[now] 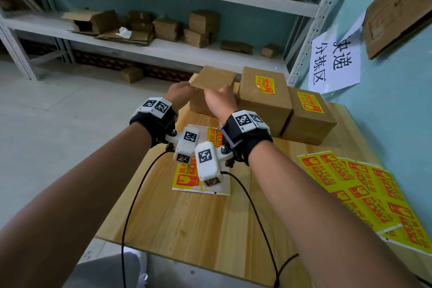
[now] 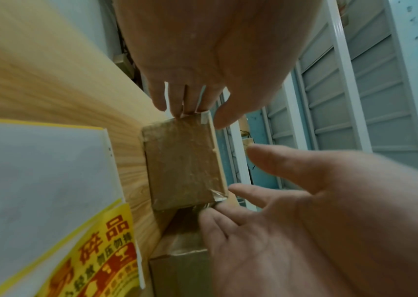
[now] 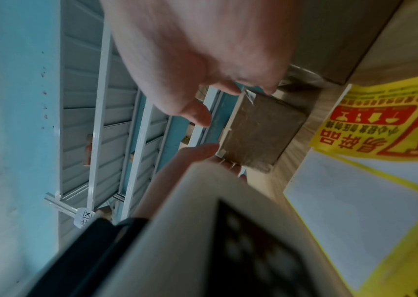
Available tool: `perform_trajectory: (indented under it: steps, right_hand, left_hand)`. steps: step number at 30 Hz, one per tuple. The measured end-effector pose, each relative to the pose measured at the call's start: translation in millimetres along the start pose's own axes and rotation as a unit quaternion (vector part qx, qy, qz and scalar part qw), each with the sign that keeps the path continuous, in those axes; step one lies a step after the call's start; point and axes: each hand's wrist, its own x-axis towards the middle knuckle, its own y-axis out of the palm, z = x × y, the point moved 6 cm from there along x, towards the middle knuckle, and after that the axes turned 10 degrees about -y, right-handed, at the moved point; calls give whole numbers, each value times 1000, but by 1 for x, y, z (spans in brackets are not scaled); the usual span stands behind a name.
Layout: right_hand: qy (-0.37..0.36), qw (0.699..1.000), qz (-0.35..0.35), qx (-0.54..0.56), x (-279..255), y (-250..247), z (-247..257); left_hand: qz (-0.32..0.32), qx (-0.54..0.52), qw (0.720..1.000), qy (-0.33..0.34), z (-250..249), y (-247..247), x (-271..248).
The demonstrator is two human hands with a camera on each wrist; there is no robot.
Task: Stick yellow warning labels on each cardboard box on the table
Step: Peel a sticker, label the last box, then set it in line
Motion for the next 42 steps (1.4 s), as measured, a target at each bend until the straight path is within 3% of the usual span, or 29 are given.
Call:
perform_trajectory:
  steps: [5, 10, 16, 26, 31, 36, 42]
  right_hand:
    - [-7, 999, 26, -16, -4, -2, -3]
    - [-77, 996, 13, -50, -24, -19, 22]
    - [-164, 982, -86, -49, -79, -74, 58]
    - [-228, 944, -233, -41, -198, -192, 23]
    - [-190, 949, -224, -114, -208, -209, -27]
    - [-152, 968, -147, -137, -210, -194, -73]
    - [-113, 974, -160, -112, -188, -214, -77]
  left_hand:
    - [-18, -15, 1000, 16, -1, -5, -5]
    - [-37, -30, 997, 60, -18, -24, -34]
    - [-34, -59, 994, 81, -39, -26, -103]
    - [52, -66, 992, 91, -25, 47, -209]
    - [60, 4, 993, 97, 1, 68, -214]
    - [62, 77, 992, 74, 34, 77, -204]
    - [74, 118, 984, 111, 31, 79, -186]
